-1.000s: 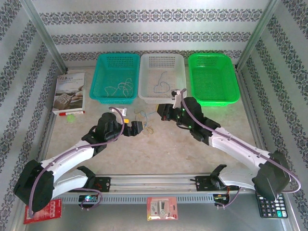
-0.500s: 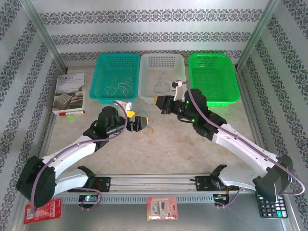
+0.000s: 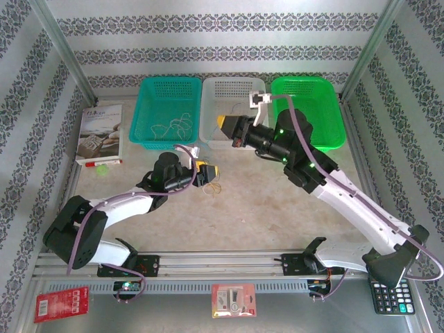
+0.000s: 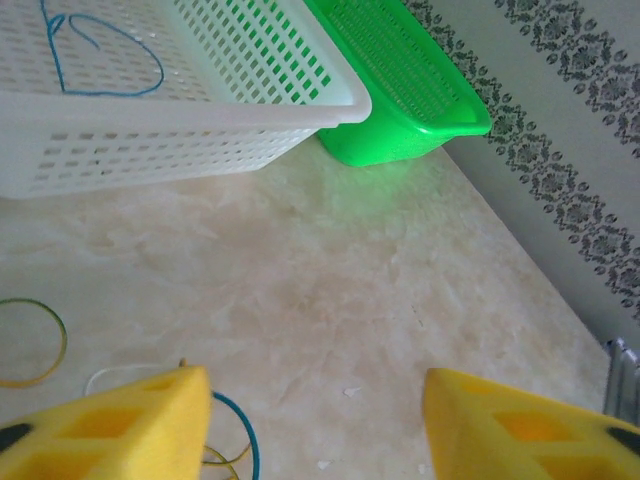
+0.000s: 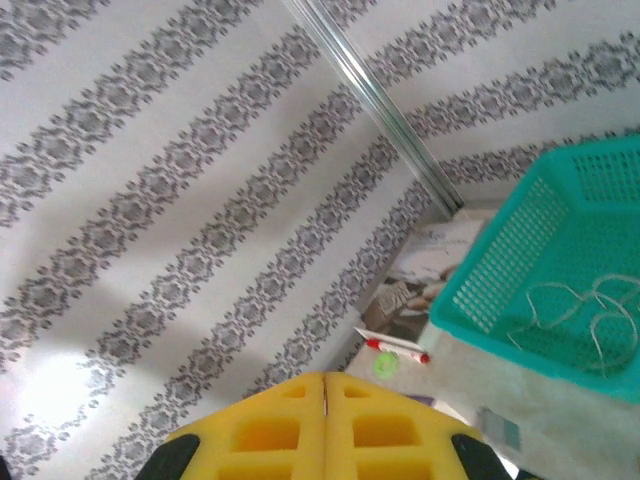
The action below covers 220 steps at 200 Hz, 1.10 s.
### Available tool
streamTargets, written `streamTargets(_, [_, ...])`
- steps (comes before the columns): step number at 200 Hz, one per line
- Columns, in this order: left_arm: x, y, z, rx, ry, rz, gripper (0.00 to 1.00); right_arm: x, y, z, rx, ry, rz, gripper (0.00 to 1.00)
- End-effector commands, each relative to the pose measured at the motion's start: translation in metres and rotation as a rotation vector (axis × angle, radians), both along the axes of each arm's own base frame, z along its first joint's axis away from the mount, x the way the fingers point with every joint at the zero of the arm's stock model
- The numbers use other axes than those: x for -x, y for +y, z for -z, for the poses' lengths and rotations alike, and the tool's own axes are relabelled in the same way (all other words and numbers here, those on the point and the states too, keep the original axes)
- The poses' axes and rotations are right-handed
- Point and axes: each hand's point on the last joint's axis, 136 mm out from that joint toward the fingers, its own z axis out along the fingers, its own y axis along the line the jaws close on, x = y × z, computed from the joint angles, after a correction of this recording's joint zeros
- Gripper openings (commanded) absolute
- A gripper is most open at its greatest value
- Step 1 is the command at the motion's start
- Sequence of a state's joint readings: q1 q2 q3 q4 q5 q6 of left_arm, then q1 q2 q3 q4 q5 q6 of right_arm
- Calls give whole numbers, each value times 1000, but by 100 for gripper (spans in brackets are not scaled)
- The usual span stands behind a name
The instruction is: Untangle the cables
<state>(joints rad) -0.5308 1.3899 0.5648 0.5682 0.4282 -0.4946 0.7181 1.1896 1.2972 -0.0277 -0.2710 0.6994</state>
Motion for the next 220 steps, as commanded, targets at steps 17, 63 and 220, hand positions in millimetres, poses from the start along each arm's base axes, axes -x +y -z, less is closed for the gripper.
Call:
streamTargets(17, [6, -9, 1, 56, -21, 31, 40, 15, -4, -76, -95, -148, -44, 0])
streamTargets(63, [9, -7, 14, 46, 8, 29, 25, 10, -20, -136, -188, -228, -24, 0])
streamTargets(220, [16, -4, 3, 60, 1, 35, 71, 4, -33, -178, -291, -253, -29, 0])
